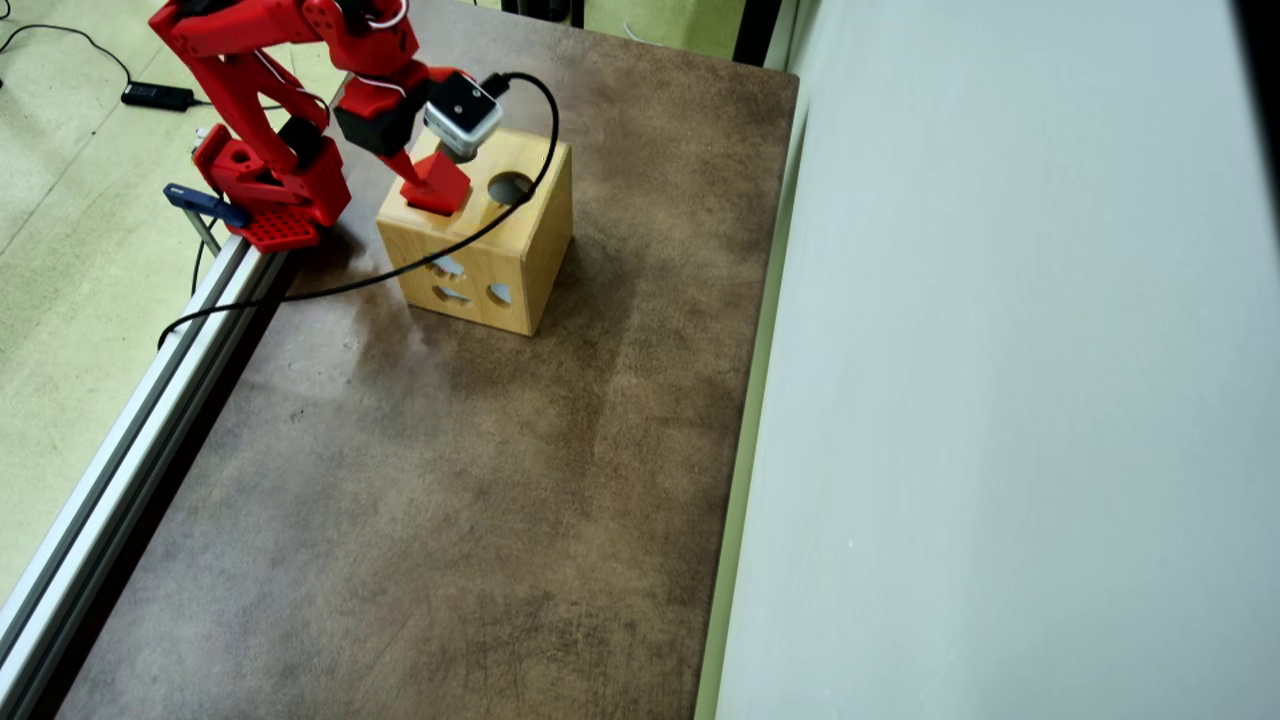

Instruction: Pick and place the red cube on the square hole

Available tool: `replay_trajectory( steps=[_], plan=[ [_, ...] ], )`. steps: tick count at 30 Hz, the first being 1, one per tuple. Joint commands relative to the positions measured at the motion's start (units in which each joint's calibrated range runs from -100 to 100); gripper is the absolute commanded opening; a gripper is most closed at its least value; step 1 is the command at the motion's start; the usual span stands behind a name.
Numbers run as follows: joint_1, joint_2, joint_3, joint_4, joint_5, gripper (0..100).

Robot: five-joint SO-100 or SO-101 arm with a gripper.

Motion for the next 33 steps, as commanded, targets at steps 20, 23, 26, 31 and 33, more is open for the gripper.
replay_trajectory(
  steps=[20, 23, 26, 31, 33],
  plan=[
    [-6.86, 3.37, 9.43, -0.87, -0.54, 57],
    [-6.41, 5.40, 9.43, -6.18, -0.54, 57],
    [-6.11, 7.53, 9.51, -10.60, -0.49, 57],
    [-6.11, 13.30, 9.51, -11.65, -0.49, 57],
    [-6.11, 15.51, 9.51, -11.65, -0.49, 57]
  ],
)
